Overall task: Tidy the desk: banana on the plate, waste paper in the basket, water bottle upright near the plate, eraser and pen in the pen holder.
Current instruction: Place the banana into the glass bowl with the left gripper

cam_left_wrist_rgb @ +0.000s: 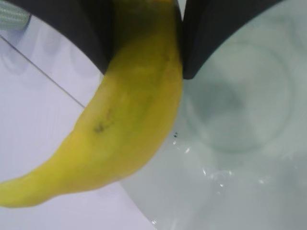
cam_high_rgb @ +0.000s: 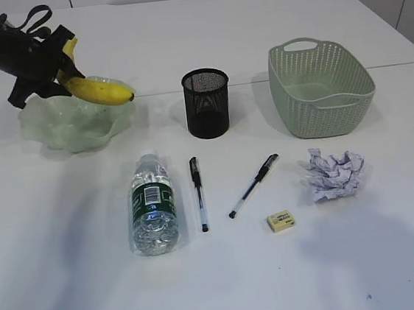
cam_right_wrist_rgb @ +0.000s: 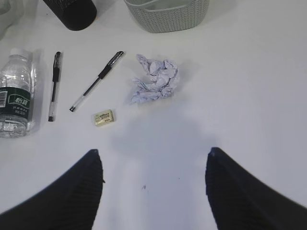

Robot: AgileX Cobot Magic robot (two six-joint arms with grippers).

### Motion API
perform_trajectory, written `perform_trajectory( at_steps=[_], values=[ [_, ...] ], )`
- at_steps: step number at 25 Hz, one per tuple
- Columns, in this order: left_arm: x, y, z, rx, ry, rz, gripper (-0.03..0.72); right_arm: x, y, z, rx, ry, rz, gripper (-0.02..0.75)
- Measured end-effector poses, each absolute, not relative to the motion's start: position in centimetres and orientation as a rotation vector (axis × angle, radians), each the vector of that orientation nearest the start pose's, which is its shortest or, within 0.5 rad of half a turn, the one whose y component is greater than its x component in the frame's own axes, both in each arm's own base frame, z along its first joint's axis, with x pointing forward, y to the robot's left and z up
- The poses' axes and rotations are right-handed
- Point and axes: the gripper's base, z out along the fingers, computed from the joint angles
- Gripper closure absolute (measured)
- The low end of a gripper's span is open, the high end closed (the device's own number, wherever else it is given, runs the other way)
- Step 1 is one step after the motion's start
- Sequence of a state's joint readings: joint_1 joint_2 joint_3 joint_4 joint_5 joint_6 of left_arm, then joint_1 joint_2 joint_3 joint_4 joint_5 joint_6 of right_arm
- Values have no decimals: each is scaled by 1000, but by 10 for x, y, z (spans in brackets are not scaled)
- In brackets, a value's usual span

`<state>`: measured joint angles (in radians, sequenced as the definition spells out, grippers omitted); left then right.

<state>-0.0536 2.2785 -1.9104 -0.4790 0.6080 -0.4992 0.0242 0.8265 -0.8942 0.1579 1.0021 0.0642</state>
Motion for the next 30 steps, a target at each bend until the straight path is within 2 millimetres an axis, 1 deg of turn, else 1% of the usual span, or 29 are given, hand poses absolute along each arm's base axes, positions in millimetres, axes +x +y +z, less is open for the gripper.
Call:
perform_trajectory(
  at_steps=[2, 4, 9, 14, 19, 24, 30],
  values=[
    [521, -44, 192, -947, 2310, -745, 424, 142, 15, 350, 90, 2417, 238, 239],
    [524, -42, 186, -959, 2303, -741, 424, 142, 15, 350, 90, 2417, 238, 239],
    [526, -38, 178, -981, 2290, -739, 424, 143, 15, 349, 90, 2421, 236, 239],
    [528, -37, 165, -1002, 2308, -733, 424, 143, 15, 349, 90, 2421, 236, 239],
    [528, -34, 162, -1022, 2299, -733, 424, 143, 15, 349, 89, 2421, 236, 239],
    [530, -22, 163, -1072, 2267, -737, 424, 142, 15, 349, 89, 2423, 236, 240],
    [530, -16, 163, -1086, 2259, -733, 423, 143, 15, 348, 90, 2427, 236, 240]
  ],
)
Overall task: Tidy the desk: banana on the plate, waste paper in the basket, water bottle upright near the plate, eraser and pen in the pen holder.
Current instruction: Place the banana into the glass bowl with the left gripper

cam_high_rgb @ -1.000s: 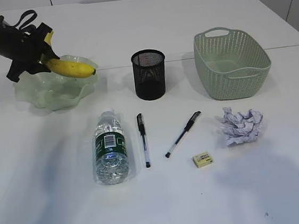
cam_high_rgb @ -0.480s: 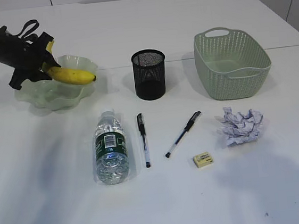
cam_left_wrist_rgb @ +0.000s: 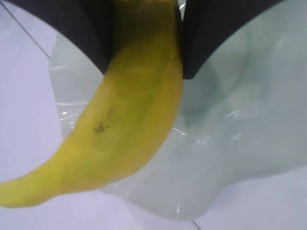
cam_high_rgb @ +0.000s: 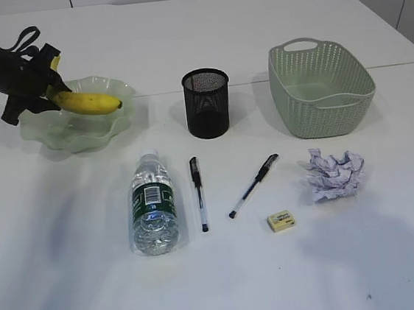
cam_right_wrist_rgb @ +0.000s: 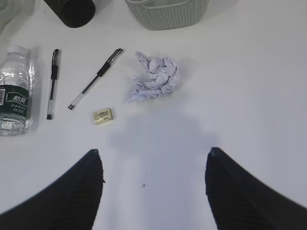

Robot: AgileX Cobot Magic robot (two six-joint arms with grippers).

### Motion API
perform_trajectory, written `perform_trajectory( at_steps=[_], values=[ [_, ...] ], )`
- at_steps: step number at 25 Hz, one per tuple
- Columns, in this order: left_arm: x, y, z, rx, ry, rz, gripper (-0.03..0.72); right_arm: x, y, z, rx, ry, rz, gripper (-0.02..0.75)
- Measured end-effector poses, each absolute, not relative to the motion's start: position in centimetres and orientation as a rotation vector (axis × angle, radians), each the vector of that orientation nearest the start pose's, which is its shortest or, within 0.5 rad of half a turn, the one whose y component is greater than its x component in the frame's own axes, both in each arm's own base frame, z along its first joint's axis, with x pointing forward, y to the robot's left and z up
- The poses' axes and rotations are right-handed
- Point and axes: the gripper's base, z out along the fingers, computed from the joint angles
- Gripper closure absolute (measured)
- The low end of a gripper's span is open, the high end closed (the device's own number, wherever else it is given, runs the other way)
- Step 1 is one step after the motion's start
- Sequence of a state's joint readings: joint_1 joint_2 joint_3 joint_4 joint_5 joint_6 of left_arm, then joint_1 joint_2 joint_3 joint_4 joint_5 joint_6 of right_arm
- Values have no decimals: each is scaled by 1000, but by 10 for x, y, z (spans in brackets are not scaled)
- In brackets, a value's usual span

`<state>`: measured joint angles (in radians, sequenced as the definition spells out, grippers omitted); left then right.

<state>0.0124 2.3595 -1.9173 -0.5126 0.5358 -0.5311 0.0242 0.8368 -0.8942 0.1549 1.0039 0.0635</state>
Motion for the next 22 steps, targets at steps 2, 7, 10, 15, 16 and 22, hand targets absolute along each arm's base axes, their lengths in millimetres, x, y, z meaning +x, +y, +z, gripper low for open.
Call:
perform_trajectory(
  at_steps=[2, 7, 10, 15, 16, 22],
  values=[
    [530, -16, 163, -1086, 2263, -733, 414, 144, 15, 348, 90, 2428, 236, 240],
    [529, -17, 162, -1084, 2276, -730, 369, 144, 15, 348, 90, 2429, 236, 240],
    [528, -17, 162, -1083, 2283, -729, 356, 144, 15, 348, 90, 2429, 236, 240],
    [528, -17, 162, -1086, 2288, -730, 348, 144, 15, 348, 90, 2429, 236, 240],
    [528, -17, 162, -1086, 2288, -730, 347, 144, 15, 348, 90, 2429, 236, 240],
    [526, -18, 163, -1083, 2316, -733, 345, 144, 15, 348, 90, 2429, 236, 240]
  ],
)
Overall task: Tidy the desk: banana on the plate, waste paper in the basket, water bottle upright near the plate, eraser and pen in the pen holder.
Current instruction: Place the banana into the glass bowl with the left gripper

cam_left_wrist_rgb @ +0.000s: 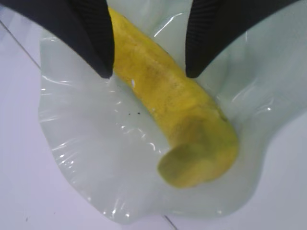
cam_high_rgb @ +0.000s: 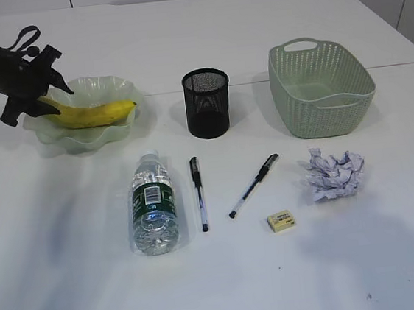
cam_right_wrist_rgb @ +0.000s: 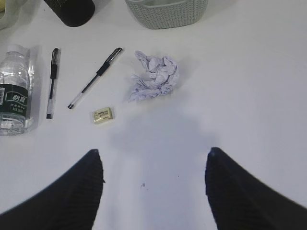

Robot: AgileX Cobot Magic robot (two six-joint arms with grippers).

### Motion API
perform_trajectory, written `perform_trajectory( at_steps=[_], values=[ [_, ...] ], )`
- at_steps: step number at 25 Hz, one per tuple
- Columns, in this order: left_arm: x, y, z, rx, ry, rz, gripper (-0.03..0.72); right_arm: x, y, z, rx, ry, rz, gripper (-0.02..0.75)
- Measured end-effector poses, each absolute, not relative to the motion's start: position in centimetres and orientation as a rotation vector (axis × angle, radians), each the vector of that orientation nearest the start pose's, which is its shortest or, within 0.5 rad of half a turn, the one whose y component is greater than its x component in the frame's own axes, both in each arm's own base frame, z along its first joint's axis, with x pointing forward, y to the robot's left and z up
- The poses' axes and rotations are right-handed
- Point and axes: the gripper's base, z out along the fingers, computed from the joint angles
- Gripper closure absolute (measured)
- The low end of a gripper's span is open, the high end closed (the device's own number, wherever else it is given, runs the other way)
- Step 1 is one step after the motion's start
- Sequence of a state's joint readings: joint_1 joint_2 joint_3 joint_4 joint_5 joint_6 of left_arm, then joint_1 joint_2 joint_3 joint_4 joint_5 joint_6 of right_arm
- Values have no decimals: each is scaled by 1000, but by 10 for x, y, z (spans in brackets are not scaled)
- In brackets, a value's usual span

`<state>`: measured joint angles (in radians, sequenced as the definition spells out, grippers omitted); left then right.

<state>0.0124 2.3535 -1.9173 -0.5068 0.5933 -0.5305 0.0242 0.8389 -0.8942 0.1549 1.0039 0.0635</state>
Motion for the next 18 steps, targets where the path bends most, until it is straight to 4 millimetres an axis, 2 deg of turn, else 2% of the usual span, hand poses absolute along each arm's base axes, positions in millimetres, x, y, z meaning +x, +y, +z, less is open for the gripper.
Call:
perform_trajectory(
  at_steps=[4, 9, 18],
  values=[
    [522, -19, 181, -991, 2336, -721, 345, 144, 15, 348, 90, 2429, 236, 240],
    [510, -18, 216, -740, 2406, -621, 353, 144, 15, 348, 90, 2429, 236, 241],
    [467, -16, 276, -334, 2615, -311, 377, 144, 15, 348, 90, 2429, 236, 243]
  ],
)
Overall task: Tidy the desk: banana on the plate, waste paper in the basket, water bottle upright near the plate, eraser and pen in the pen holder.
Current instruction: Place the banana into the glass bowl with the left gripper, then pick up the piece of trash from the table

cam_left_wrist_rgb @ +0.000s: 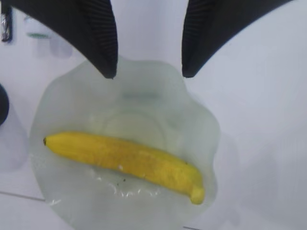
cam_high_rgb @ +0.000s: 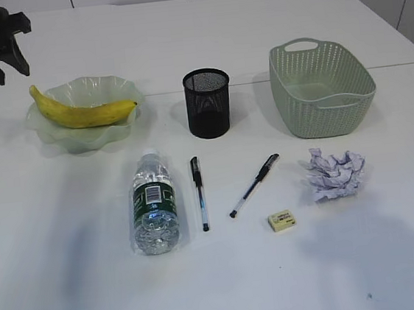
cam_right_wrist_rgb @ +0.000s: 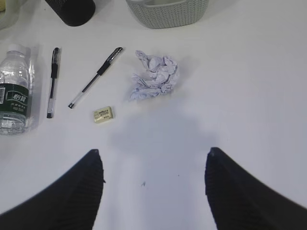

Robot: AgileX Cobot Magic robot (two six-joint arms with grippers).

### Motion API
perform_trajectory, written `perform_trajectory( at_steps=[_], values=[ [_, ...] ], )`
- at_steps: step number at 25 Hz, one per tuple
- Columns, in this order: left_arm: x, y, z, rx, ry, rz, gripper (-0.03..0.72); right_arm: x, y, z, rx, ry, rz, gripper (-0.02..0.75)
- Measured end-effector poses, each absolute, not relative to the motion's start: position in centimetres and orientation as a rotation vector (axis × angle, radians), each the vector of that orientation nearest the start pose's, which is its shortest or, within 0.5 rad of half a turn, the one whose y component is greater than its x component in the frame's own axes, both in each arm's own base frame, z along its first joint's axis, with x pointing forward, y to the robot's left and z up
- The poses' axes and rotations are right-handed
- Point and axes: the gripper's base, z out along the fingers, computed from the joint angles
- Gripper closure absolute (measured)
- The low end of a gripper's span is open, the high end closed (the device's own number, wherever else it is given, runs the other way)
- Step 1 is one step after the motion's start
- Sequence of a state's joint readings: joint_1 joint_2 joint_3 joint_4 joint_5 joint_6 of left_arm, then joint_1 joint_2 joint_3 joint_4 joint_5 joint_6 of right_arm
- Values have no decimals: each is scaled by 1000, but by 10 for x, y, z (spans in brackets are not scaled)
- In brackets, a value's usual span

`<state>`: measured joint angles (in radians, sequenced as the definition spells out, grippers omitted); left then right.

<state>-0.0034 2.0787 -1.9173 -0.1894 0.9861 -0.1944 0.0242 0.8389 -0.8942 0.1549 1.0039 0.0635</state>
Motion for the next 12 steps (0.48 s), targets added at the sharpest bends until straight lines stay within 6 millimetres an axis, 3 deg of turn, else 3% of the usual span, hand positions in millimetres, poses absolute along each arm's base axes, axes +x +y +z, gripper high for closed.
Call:
perform_trajectory(
  at_steps=[6, 12],
  values=[
    [443, -34, 301, -130, 2710, -87, 377, 142, 15, 347, 88, 2453, 236, 243],
    [419, -57, 311, 62, 2750, -37, 377, 142, 16, 346, 88, 2462, 237, 243]
  ],
)
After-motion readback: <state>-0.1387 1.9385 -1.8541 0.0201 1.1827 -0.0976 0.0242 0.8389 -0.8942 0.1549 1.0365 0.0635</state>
